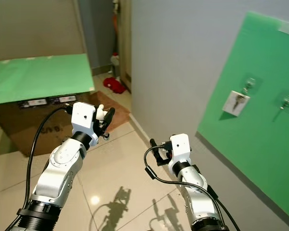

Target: Hang keys on a hook

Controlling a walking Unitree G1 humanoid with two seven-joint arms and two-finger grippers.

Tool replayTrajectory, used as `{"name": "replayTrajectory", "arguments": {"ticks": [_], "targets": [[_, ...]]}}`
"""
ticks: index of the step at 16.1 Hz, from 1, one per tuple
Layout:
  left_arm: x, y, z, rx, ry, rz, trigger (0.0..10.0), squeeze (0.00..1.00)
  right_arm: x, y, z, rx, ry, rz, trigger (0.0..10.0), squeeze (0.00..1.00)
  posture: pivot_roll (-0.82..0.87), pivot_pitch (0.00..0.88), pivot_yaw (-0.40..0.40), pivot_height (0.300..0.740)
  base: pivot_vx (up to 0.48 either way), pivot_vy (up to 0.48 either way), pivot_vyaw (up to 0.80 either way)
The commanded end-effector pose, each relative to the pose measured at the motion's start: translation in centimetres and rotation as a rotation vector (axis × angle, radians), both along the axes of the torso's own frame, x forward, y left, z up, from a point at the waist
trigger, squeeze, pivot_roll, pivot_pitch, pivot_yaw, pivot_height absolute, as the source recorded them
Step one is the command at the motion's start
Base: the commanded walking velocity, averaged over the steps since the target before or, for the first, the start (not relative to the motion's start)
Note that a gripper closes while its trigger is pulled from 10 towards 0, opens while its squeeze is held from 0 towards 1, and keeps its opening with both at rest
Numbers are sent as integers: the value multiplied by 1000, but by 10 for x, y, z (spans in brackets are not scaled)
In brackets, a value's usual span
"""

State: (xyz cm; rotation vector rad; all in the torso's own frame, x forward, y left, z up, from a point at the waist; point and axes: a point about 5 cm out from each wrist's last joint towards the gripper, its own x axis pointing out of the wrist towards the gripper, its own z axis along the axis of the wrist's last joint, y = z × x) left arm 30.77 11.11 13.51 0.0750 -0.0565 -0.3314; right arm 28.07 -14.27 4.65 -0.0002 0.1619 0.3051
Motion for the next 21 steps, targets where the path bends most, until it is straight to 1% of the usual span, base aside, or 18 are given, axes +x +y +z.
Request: {"name": "replayTrajectory", "arguments": {"ticks": [1, 2, 4, 7, 9, 11, 13, 14, 15, 16, 18, 19, 20, 21], "targets": [[1, -2, 4, 7, -13, -8, 0, 0, 1, -2, 3, 8, -7, -15, 10000, 4, -29, 0, 14, 740, 0, 0, -638], [0, -1, 4, 0, -16, -8, 0, 0, -1, -2, 3, 8, -9, -14, 10000, 0, -32, 0, 15, 740, 0, 0, -638], [-2, 0, 6, -6, -24, -27, 0, 0, -2, -2, 2, 10, -6, -17, 10000, 4, -31, 0, 18, 740, 0, 373, -638], [-6, -5, 7, 4, -37, -82, 0, 0, -2, -2, 2, 13, -5, -21, 10000, 0, -39, 0, 28, 740, 0, 456, -638], [-12, -14, 4, -5, -18, -150, 0, 0, -3, -3, 1, 13, -3, -25, 10000, 0, -47, 0, 36, 740, 0, 459, -638], [-14, -18, 2, -13, -2, -182, 0, 0, -4, -4, 1, 12, -1, -31, 10000, 4, -56, 0, 45, 740, 0, 458, -638], [-13, -19, 1, -32, 14, -174, 0, 0, -5, -6, 1, 11, -2, -37, 10000, 0, -64, 0, 49, 740, 0, 424, -638], [-12, -18, 0, -35, 18, -167, 1529, 0, -6, -7, 0, 9, 1, -41, 10000, 0, -65, 0, 48, 740, 0, 0, -638], [-12, -16, 0, -31, 18, -156, 235, 0, -8, -8, -1, 6, 4, -42, 10000, 0, -65, 0, 48, 740, 0, 0, -638], [-11, -14, -1, -30, 23, -140, 0, 0, -10, -9, -2, 6, 8, -45, 10000, 0, -64, 0, 46, 740, 0, 0, -638], [-9, -11, 0, -49, 20, -114, 0, 0, -11, -10, -2, 7, 7, -52, 10000, 4, -64, 0, 47, 740, 0, 0, -638], [-9, -9, -2, -45, 26, -105, 0, 0, -11, -11, -1, 10, 3, -62, 10000, 4, -65, 0, 49, 740, 0, 0, -631], [-8, -6, -4, -43, 38, -82, 0, 0, -11, -12, 2, 16, -17, -80, 10000, 4, -66, 0, 52, 740, 0, 0, -631], [-7, 1, -8, -37, 54, -44, 0, 0, -9, -20, 14, 31, -74, -130, 10000, 0, -65, 0, 56, 740, 0, 0, -631]]}}
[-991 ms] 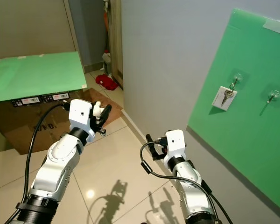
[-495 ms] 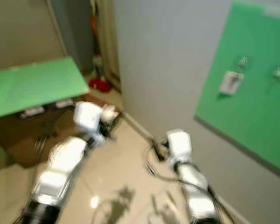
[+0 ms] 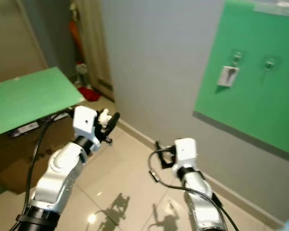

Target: Hang keys on a hook

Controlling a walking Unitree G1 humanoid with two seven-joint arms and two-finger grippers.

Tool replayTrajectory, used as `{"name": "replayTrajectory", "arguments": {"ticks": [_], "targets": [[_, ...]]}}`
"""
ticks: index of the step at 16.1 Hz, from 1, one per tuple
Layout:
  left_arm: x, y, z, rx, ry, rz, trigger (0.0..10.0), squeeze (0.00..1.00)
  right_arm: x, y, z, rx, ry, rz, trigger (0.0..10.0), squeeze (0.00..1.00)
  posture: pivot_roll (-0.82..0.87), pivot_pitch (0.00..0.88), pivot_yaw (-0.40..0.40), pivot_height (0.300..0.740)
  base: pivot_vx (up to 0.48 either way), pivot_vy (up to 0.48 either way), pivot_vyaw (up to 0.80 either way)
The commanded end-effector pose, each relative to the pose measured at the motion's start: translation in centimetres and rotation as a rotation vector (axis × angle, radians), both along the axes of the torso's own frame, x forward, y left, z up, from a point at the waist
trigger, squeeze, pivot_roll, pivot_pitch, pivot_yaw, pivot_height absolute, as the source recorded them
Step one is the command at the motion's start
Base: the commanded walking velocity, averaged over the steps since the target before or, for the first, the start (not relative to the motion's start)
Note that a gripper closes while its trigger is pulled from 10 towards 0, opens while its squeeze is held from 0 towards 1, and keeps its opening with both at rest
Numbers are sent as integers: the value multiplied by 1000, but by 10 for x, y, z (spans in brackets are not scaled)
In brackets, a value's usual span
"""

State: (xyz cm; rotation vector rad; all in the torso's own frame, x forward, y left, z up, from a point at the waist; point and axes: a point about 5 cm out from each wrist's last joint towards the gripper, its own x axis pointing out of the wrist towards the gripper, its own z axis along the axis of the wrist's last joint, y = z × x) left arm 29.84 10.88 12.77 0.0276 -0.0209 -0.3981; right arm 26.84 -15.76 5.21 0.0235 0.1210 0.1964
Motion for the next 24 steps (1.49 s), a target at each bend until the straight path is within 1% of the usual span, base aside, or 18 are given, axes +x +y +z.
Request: {"name": "replayTrajectory", "arguments": {"ticks": [1, 2, 3, 4, 5, 7, 8, 9, 10, 12, 14, 16, 17, 18, 19, 21, 22, 24], "targets": [[1, 9, -2, 10, 15, 44, 0, 0, 4, -14, 20, 16, -89, -76, 10000, 0, -69, 0, 63, 740, 0, 0, -631], [0, 14, -4, 10, 24, 55, 0, 0, 4, -22, 30, 8, -126, -127, 10000, 0, -76, 0, 71, 740, 0, 0, -638], [-4, 19, -8, 22, 42, 64, 0, 0, 4, -36, 42, -3, -167, -204, 10000, 0, -88, 0, 81, 740, 0, 0, -638], [-8, 23, -13, 37, 63, 67, 0, 0, 0, -45, 46, -7, -184, -254, 10000, 0, -93, 0, 84, 740, 0, 0, -638], [-10, 25, -16, 43, 71, 70, 0, 0, -2, -47, 45, -9, -181, -263, 10000, 4, -91, 0, 82, 740, 0, 0, -631], [-16, 38, -19, 39, 88, 113, 0, 0, -12, -46, 38, 1, -156, -284, 10000, 0, -81, 0, 80, 740, 0, 0, -634], [-26, 52, -17, 22, 90, 167, 0, 0, -17, -37, 34, 13, -135, -266, 10000, 0, -77, 0, 86, 740, 0, 0, -631], [-31, 57, -17, 29, 93, 171, 0, 0, -18, -32, 32, 20, -126, -255, 10000, 0, -74, 0, 85, 740, 0, 0, -631], [-32, 59, -17, 35, 97, 163, 0, 0, -17, -27, 31, 26, -120, -246, 10000, 0, -72, 0, 83, 740, 0, 0, -631], [-27, 56, -13, 48, 81, 127, 0, 0, -16, -22, 27, 36, -98, -225, 10000, 0, -64, 0, 87, 740, 0, 0, -631], [-23, 52, -8, 27, 71, 127, 0, 0, -17, -24, 26, 39, -92, -233, 10000, 0, -67, 0, 102, 740, 0, 0, -634], [-17, 39, -7, 12, 65, 101, 0, 0, -18, -22, 20, 34, -67, -226, 10000, 0, -94, 0, 109, 740, 0, 0, -634], [-11, 30, -4, -14, 51, 101, 0, 0, -16, -23, 20, 24, -69, -217, 10000, 0, -97, 0, 100, 740, 0, 0, -638], [-6, 25, 1, -14, 25, 92, 0, 0, -15, -21, 22, 13, -74, -198, 10000, 0, -99, 0, 91, 740, 0, 315, -638], [-6, 22, 1, 2, 19, 82, 0, 0, -15, -19, 22, 9, -70, -183, 10000, 0, -92, 0, 77, 740, 0, 472, -631], [-13, 19, 2, 55, -4, 68, 0, 0, -16, -15, 22, -3, -65, -136, 10000, 0, -50, 0, 41, 740, 0, 472, -634], [-16, 22, 1, 29, 10, 82, 0, 0, -14, -11, 19, -8, -53, -105, 10000, 0, -41, 0, 31, 740, 0, 472, -631], [-20, 26, -6, 45, 27, 86, 0, 0, -9, -9, 19, -14, -53, -72, 10000, 4, -20, 0, 26, 740, 0, 472, -634]]}}
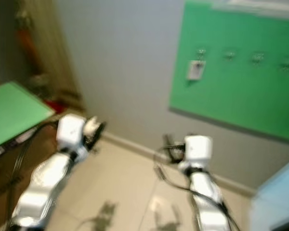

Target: Hang keys on a hook

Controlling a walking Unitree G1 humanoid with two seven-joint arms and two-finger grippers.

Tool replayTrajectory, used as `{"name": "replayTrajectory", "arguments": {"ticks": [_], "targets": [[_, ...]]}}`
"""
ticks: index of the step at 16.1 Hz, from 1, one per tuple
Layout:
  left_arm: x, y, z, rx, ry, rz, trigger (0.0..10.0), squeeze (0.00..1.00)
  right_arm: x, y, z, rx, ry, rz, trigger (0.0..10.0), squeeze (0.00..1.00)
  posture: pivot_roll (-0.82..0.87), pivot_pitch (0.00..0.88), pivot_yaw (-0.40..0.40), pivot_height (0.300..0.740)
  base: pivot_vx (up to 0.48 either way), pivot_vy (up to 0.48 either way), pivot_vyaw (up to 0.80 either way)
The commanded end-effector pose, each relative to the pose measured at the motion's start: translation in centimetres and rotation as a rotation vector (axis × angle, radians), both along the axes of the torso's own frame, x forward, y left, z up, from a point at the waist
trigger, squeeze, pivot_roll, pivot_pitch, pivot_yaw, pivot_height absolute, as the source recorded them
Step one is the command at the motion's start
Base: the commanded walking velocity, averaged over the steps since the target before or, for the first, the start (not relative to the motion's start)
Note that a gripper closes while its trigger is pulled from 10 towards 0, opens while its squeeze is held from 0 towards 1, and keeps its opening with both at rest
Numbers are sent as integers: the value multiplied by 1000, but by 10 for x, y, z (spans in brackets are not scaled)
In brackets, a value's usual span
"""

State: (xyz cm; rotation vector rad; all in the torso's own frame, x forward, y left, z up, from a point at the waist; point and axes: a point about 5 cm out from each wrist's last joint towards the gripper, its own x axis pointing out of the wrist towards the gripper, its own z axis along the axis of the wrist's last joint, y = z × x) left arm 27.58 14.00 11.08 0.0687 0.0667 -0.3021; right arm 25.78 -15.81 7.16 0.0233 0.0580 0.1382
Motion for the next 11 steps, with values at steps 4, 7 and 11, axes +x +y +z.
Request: {"name": "replayTrajectory", "arguments": {"ticks": [4, 7, 11], "targets": [[11, -6, 13, 29, -59, -15, 0, 0, 6, -5, 4, -27, -17, -23, 10000, 0, -46, 0, 54, 740, 0, 237, -623], [12, -14, 13, 17, -46, -55, 0, 0, 5, -8, 3, -32, -23, -38, 10000, 0, -51, 0, 70, 740, 0, 0, 0], [18, -10, 14, -14, -34, -12, 0, 0, 6, -3, 3, -38, -25, -32, 10000, 0, -57, 0, 82, 740, 0, 0, 0]]}}
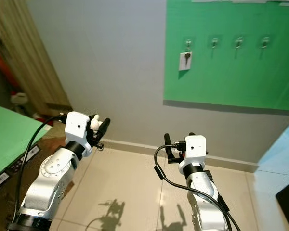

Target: Hang keys on a hook

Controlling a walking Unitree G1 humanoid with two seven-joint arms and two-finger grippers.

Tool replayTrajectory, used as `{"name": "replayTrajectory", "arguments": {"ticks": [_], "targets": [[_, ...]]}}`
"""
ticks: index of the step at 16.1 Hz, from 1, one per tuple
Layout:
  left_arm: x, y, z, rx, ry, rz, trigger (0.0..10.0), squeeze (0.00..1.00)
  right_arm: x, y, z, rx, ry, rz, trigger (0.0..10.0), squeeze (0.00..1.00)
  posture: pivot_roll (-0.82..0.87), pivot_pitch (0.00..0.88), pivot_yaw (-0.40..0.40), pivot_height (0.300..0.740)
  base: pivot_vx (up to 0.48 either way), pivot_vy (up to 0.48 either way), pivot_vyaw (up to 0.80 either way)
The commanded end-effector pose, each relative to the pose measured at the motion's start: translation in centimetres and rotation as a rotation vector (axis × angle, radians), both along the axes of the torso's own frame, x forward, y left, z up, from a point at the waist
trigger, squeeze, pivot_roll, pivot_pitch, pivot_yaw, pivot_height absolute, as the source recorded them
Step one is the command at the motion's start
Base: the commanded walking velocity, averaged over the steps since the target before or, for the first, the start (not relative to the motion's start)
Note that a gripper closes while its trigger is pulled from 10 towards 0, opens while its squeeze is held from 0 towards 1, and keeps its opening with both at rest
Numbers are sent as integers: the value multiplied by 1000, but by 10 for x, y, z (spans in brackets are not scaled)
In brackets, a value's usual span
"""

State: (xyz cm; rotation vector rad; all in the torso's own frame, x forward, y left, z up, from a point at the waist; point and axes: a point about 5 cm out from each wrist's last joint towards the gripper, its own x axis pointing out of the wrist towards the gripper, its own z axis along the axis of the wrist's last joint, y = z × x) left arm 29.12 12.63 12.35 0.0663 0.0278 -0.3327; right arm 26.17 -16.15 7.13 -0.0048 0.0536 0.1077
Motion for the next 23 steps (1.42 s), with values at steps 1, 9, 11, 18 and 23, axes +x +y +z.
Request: {"name": "replayTrajectory", "arguments": {"ticks": [1, 9, 11, 18, 23], "targets": [[4, 5, 3, -6, 1, 29, 0, 0, 4, 2, 6, -8, -27, 0, 10000, 0, -54, 0, 79, 740, 0, 0, 0], [37, -7, 61, -6, -105, -4, 0, 0, 13, 15, 24, -20, -58, 129, 10000, 0, -43, 0, 52, 740, 0, 0, 0], [44, -13, 73, -63, -94, -33, 0, 0, 18, 15, 27, -18, -59, 117, 10000, 0, -41, 0, 52, 740, 0, 0, 0], [70, -45, 124, -155, -86, -146, 0, 0, 33, 33, 43, -21, -70, 194, 10000, 0, -41, 0, 61, 740, 0, 0, 0], [80, -54, 154, -167, -84, -202, 0, 0, 47, 48, 66, -67, -114, 265, 10000, 0, -41, 0, 77, 740, 0, 0, 0]]}}
